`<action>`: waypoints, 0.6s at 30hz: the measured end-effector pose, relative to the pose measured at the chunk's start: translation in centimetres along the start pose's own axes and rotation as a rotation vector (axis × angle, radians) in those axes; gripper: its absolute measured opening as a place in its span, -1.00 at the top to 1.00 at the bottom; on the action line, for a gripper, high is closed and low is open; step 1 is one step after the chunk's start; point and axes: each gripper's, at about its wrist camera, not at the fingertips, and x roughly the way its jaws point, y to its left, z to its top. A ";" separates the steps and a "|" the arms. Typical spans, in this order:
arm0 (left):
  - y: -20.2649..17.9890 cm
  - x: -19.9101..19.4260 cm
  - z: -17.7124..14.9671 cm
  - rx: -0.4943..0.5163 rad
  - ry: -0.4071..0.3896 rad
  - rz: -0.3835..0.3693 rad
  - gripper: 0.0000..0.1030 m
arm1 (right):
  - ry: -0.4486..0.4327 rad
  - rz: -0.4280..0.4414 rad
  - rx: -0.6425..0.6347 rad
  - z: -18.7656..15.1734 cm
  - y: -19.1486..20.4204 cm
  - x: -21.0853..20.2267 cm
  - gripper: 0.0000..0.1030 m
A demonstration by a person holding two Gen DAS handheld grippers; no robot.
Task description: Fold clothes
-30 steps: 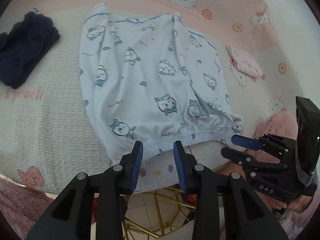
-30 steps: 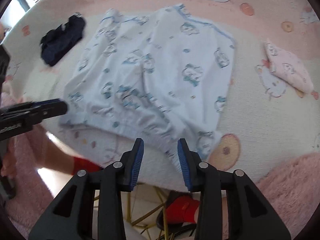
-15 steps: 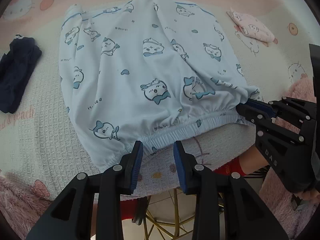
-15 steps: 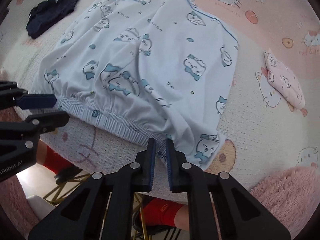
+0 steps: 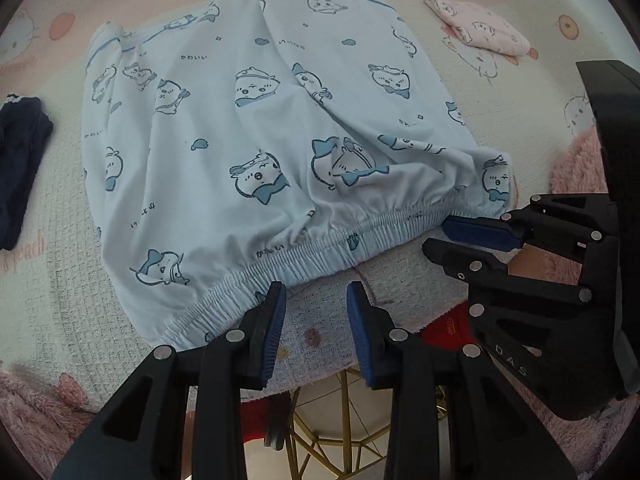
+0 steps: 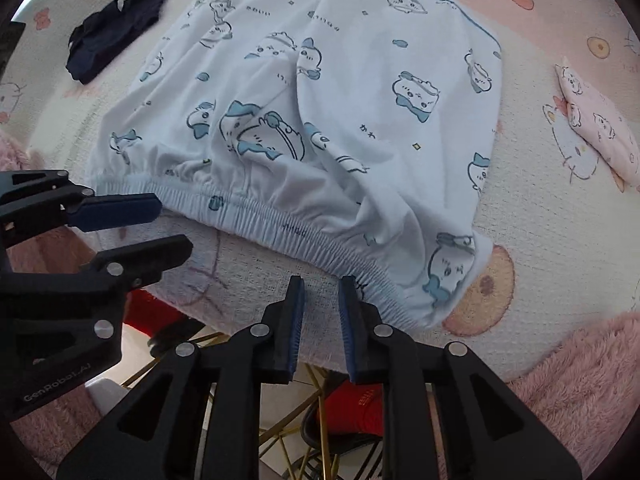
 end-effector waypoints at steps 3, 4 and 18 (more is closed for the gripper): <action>0.1 0.0 0.5 -0.007 -0.022 0.000 0.79 | -0.029 -0.027 -0.022 0.6 0.6 0.0 0.67; 0.1 0.0 0.8 -0.007 -0.025 -0.014 0.92 | -0.032 -0.024 -0.015 0.6 0.6 -0.1 0.67; 3.6 -1.7 1.2 -0.130 -0.069 -0.081 0.93 | -0.065 -0.007 -0.092 -1.7 0.2 -0.8 0.42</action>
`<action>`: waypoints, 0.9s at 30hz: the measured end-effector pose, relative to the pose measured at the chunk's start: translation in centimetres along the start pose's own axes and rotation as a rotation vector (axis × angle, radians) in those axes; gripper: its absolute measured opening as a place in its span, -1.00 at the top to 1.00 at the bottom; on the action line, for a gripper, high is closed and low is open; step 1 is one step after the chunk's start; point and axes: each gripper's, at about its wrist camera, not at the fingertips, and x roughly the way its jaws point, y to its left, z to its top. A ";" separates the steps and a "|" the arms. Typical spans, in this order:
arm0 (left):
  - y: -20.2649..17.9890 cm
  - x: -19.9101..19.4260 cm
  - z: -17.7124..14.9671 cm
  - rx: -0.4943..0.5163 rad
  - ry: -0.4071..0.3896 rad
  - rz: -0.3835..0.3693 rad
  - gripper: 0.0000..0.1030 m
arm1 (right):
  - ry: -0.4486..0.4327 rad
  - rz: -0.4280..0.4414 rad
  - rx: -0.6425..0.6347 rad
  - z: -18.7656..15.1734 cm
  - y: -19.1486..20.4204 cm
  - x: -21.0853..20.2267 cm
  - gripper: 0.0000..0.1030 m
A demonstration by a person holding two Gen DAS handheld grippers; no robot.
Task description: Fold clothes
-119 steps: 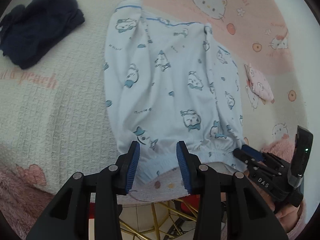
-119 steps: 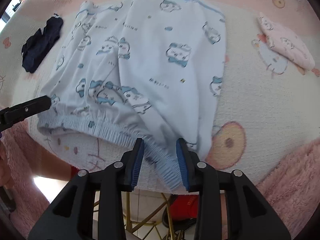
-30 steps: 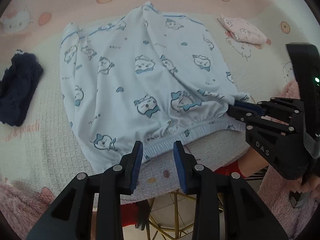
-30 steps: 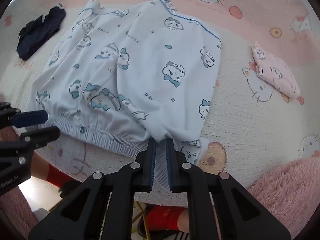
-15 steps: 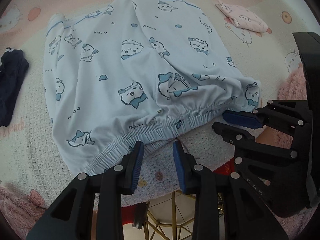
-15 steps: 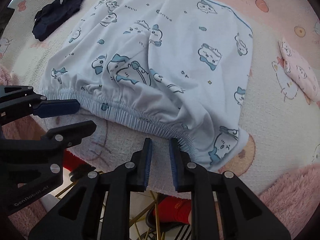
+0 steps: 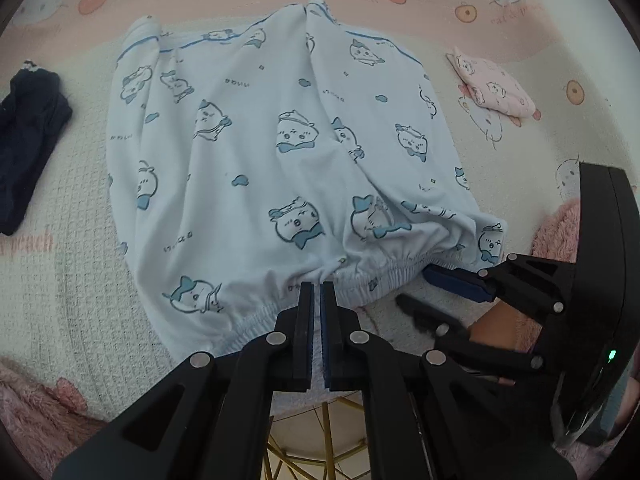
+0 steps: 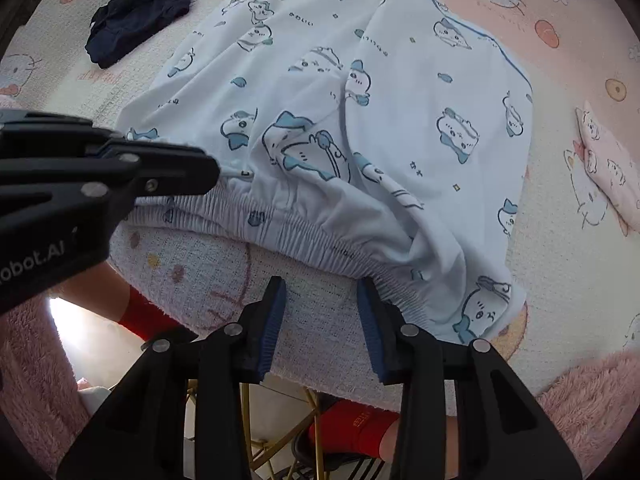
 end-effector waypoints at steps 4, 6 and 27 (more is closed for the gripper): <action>0.1 0.6 -0.7 -0.008 0.013 0.001 0.93 | -0.023 0.060 0.087 0.2 -1.9 -0.4 0.86; 0.0 0.5 -0.8 -0.003 0.011 -0.013 0.91 | -0.035 0.060 0.117 0.2 -2.7 -0.6 0.88; -5.7 4.0 -0.1 0.122 0.077 -0.130 0.78 | 0.129 0.252 0.420 -5.1 -8.6 -0.4 0.65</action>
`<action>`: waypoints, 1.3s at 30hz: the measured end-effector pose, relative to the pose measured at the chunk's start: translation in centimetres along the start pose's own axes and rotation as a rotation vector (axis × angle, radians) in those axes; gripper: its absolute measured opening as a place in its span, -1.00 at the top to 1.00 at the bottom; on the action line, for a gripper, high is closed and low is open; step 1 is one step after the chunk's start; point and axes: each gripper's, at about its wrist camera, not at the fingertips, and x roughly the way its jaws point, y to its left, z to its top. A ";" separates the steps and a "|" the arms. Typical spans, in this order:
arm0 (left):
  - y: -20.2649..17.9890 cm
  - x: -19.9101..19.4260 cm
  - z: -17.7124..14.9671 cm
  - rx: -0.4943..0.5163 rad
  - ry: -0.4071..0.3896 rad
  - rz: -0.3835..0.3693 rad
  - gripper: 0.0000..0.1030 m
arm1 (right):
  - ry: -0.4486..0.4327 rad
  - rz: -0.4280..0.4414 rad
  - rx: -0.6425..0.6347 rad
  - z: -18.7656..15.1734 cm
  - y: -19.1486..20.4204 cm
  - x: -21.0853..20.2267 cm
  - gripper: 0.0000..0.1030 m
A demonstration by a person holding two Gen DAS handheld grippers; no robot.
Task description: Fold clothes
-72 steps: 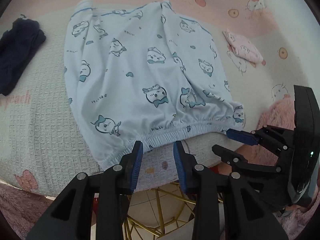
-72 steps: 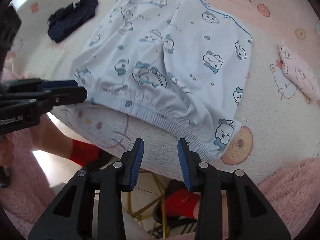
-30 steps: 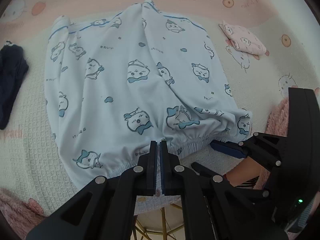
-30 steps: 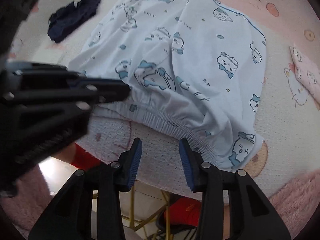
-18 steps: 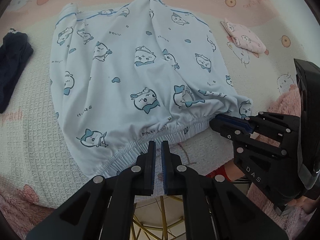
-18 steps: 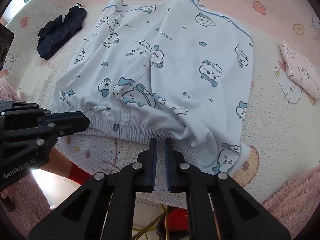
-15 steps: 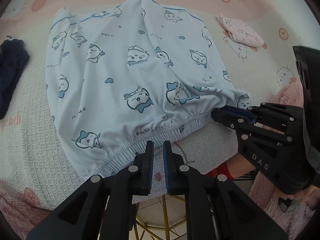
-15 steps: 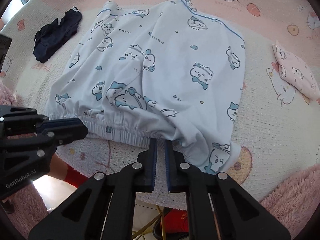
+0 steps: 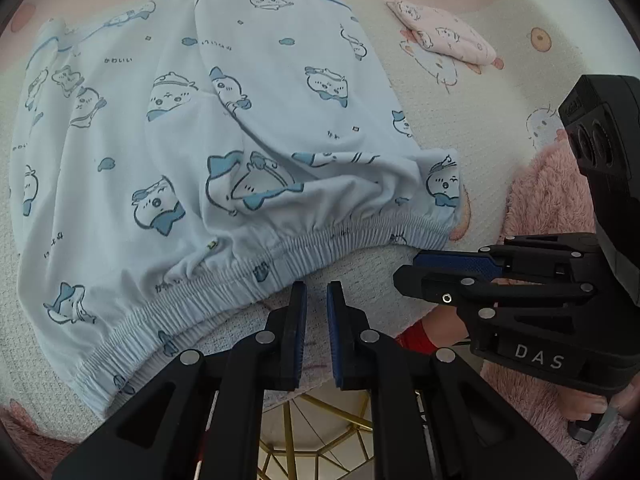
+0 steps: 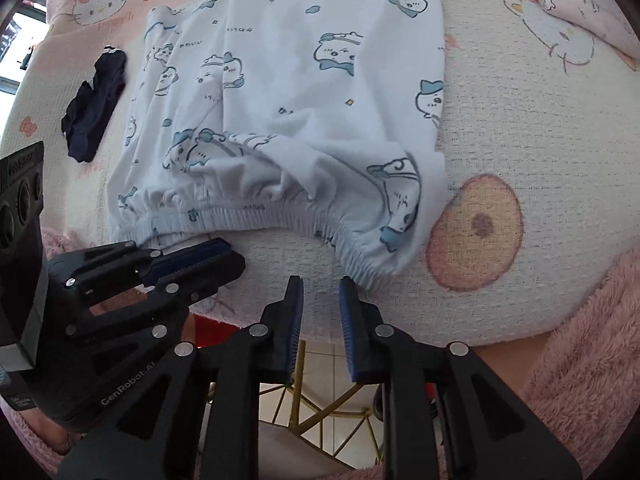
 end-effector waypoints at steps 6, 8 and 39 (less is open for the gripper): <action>-0.4 -0.6 1.2 0.037 -0.063 -0.027 0.78 | -0.136 0.032 -0.015 -1.7 -1.6 -4.7 0.53; 0.0 -0.6 1.4 0.021 -0.068 -0.039 0.78 | -0.158 0.009 -0.024 -2.4 -2.5 -6.0 0.51; 2.2 0.4 0.3 -0.062 0.087 -0.044 0.76 | -0.171 -0.129 0.043 1.0 0.4 -2.4 0.43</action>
